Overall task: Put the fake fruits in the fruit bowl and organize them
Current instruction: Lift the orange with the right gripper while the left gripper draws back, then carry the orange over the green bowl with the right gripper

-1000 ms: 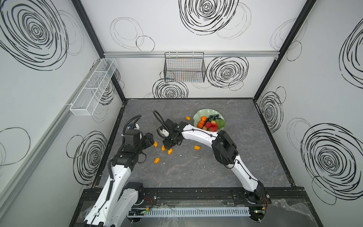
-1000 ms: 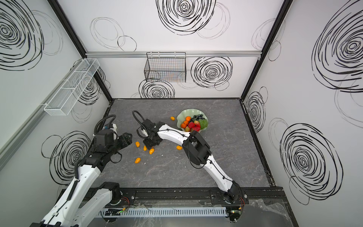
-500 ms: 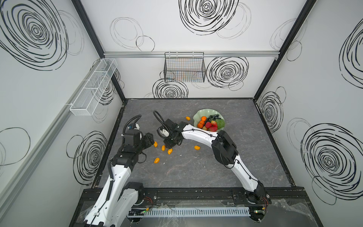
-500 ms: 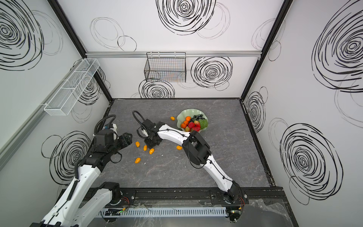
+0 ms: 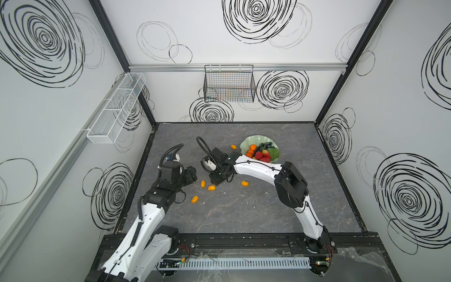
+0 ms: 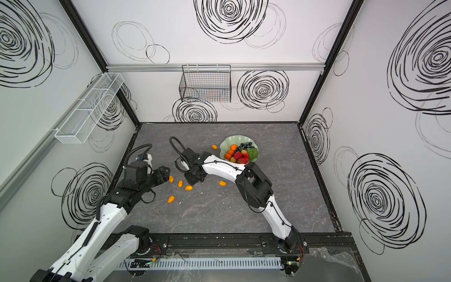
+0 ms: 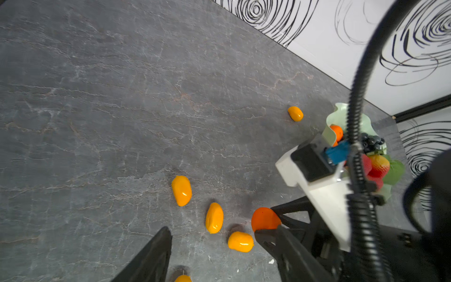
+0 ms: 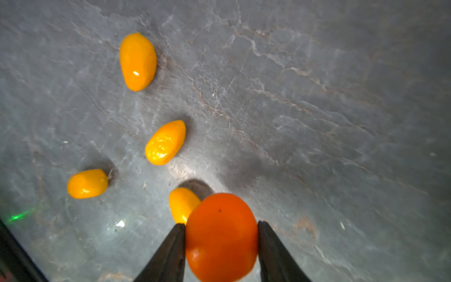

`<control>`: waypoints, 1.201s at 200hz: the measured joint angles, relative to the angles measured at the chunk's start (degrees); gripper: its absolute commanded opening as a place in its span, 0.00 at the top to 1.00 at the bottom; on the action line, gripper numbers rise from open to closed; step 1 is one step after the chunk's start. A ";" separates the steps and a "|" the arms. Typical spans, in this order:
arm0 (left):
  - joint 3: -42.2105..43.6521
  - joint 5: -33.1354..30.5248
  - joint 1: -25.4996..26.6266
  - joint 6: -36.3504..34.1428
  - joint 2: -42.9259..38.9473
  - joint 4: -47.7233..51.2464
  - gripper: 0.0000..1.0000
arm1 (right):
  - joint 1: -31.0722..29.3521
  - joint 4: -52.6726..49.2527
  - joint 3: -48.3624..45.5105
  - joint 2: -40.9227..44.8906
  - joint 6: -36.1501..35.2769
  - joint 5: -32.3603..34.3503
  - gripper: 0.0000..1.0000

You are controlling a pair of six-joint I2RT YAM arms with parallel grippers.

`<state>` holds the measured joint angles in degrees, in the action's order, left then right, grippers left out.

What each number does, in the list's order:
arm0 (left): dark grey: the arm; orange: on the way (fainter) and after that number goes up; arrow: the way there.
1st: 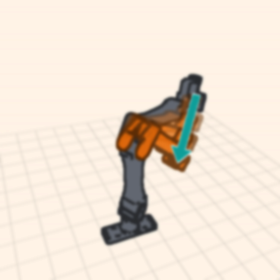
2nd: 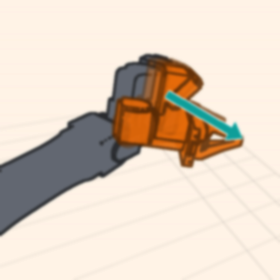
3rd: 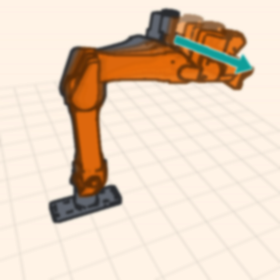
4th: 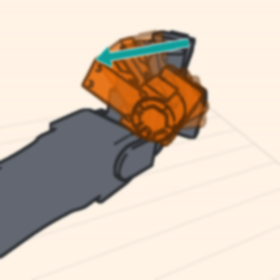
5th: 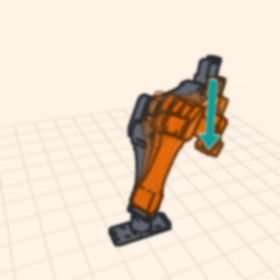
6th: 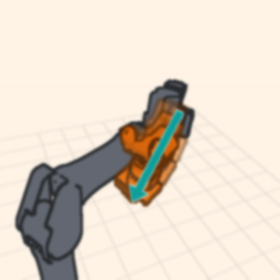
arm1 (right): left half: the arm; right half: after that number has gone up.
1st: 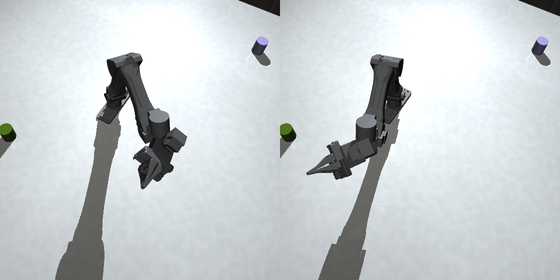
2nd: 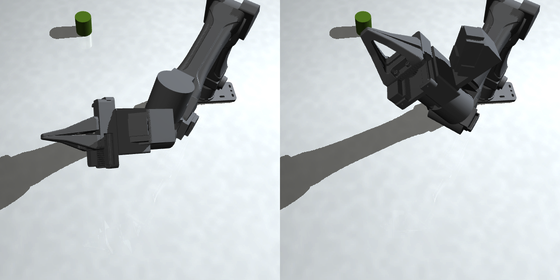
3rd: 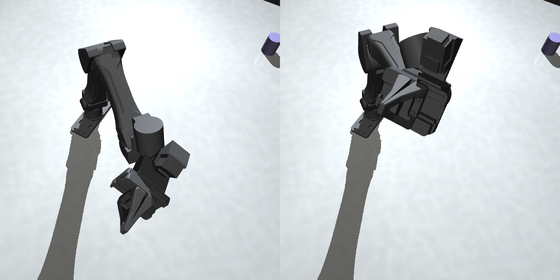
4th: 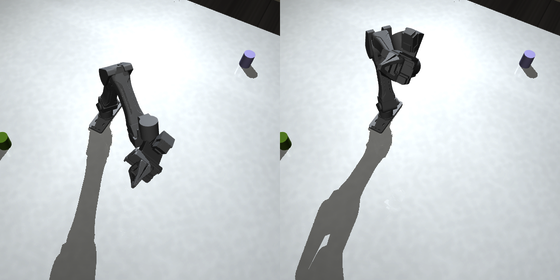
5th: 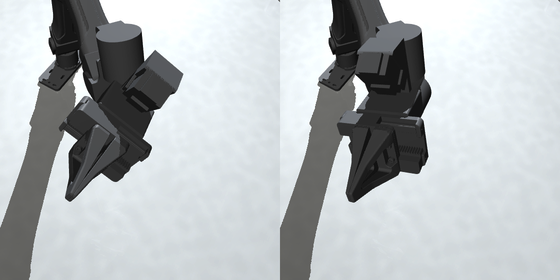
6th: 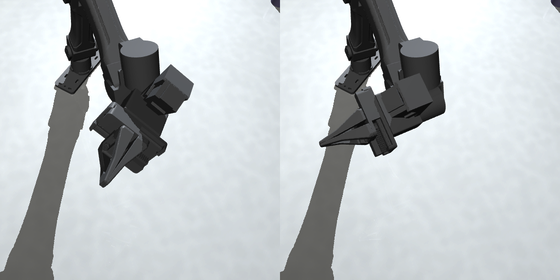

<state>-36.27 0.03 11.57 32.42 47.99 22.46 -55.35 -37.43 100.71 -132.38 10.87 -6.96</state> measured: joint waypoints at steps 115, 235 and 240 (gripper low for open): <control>-1.29 -7.10 19.23 4.87 11.67 -8.11 0.29 | 12.81 5.86 -15.89 18.53 1.11 -1.44 0.53; -16.52 -8.66 27.23 5.11 33.09 -18.23 0.30 | 29.44 5.49 -15.98 20.22 1.95 -3.91 0.55; -17.40 -8.59 27.36 5.07 33.99 -18.43 0.30 | 30.12 5.20 -15.39 20.02 2.01 -3.89 0.55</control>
<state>-53.67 -8.56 38.94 37.50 81.97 4.03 -25.23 -32.23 85.32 -112.36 12.88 -10.85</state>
